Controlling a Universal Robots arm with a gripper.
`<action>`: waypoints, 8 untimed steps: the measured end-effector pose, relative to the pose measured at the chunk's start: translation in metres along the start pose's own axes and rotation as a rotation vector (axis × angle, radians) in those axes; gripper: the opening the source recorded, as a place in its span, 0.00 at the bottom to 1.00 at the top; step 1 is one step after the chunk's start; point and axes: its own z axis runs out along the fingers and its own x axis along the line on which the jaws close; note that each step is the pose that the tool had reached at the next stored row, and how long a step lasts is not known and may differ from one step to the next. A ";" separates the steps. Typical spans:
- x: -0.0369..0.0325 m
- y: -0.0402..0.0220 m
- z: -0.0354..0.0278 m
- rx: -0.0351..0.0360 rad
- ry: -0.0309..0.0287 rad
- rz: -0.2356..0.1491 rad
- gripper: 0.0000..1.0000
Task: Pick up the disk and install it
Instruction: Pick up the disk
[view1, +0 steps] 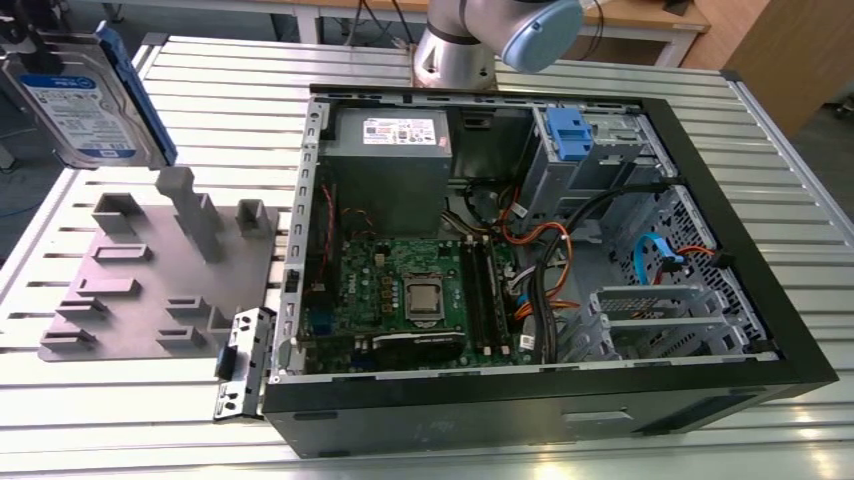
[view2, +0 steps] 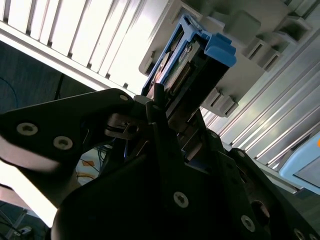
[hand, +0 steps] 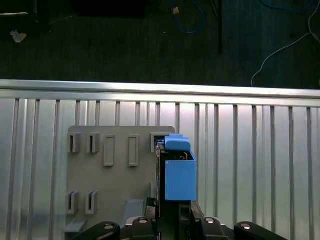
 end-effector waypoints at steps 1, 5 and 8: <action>-0.0001 0.0001 -0.0015 -0.0001 0.0000 0.000 0.35; -0.0001 0.0002 -0.0033 0.0003 -0.0001 0.000 0.35; -0.0002 0.0002 -0.0036 0.0000 0.0000 0.000 0.35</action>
